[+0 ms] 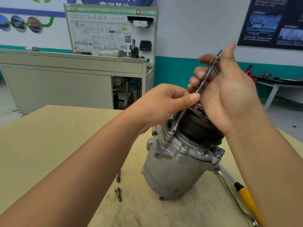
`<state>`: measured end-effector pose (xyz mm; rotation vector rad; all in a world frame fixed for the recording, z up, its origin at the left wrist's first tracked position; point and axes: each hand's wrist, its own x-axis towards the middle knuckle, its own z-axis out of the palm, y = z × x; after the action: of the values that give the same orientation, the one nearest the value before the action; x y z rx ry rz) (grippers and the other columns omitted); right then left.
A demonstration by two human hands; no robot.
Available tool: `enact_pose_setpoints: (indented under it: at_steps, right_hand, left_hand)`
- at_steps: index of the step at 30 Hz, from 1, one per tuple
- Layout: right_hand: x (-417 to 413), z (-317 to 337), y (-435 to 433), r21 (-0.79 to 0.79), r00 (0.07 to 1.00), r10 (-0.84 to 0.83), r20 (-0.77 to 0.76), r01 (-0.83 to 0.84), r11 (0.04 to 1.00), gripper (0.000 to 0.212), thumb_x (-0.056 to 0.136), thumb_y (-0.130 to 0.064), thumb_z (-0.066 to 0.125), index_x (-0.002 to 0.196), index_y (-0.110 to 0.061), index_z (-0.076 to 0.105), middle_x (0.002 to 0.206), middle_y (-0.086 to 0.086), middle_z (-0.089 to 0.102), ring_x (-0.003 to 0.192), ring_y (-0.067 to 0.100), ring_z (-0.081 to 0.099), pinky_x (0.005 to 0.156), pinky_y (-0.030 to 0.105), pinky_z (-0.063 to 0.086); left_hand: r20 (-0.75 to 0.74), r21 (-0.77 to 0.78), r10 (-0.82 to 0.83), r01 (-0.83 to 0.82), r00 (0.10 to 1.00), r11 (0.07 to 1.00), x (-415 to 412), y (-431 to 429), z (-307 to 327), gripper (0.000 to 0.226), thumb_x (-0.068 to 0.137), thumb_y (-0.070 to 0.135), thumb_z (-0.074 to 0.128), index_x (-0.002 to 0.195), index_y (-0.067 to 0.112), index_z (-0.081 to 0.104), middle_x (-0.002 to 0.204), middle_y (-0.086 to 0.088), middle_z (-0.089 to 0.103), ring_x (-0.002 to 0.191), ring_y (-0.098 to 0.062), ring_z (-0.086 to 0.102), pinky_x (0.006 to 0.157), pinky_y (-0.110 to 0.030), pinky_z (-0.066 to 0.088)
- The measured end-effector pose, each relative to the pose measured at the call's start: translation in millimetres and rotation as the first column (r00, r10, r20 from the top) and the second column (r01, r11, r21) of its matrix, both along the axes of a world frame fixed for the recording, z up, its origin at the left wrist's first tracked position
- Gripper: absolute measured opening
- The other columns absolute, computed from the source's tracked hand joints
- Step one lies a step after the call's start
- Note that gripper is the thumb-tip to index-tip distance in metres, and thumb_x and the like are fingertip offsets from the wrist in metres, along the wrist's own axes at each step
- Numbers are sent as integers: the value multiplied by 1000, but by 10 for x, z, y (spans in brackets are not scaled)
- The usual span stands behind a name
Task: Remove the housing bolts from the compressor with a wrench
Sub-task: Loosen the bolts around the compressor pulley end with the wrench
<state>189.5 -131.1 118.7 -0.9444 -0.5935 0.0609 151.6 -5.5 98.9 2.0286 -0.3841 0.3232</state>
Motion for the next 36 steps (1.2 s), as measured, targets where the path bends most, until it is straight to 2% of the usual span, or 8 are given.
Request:
enact_pose_setpoints:
  at_steps: [3,6,10,12,15,18,29,36]
  right_hand:
    - [0,0,-21,-268,918,-292,267,362,893,33,99,-42,40,95,-18,63,70,-13,57,66,0,55,62,17,44]
    - [5,24,-49,-419,821,-308,480,523,742,11,95,-26,55,94,-27,65,60,-28,59,59,-14,52,55,7,38]
    - [-49,69,-44,-456,803,-241,545,525,719,12,93,-18,57,89,-26,65,58,-19,62,47,-11,52,47,4,37]
    - [-78,88,-26,-456,814,-219,538,499,737,12,94,-17,57,87,-23,65,59,-13,62,45,-7,52,46,7,38]
    - [-109,107,8,-477,808,-181,561,493,727,16,93,-17,57,79,-21,63,50,-12,57,40,-3,48,43,10,37]
    - [-133,104,19,-478,836,-123,535,419,772,18,94,-13,56,78,-16,63,58,1,61,37,3,44,38,16,37]
    - [-163,80,-20,-392,824,-174,539,428,814,20,94,-14,55,76,-16,62,59,8,62,35,4,46,37,15,39]
    - [-176,41,-20,-365,816,-191,545,437,822,22,96,-15,54,75,-18,61,46,-4,56,35,5,46,39,17,39]
  left_hand:
    - [8,-33,13,-12,1000,999,-2,-9,-16,25,85,43,61,77,22,71,99,-10,73,103,-23,65,102,-47,43]
    - [36,-46,45,-44,998,998,15,0,-35,23,86,40,63,69,25,65,92,-12,71,95,-29,66,96,-49,48]
    - [52,-89,40,-36,998,995,8,49,-41,24,76,43,66,66,22,67,80,-3,68,82,-12,64,95,-44,47]
    - [44,-104,32,-27,999,994,9,79,-48,31,76,42,66,82,11,71,90,0,73,93,-8,66,102,-45,44]
    - [41,-94,9,-5,999,996,-15,112,-65,16,79,42,69,83,27,75,91,7,74,101,-7,66,105,-41,42]
    - [20,-133,-26,29,999,991,-25,153,-91,28,72,42,64,87,21,75,99,9,74,111,5,58,107,-32,39]
    - [50,-151,-39,46,998,987,-82,126,-48,15,83,28,64,83,19,75,104,7,72,106,27,45,96,-15,36]
    - [64,-139,-36,44,997,989,-90,120,-49,18,82,32,63,85,19,75,104,13,71,104,31,42,92,-9,34]
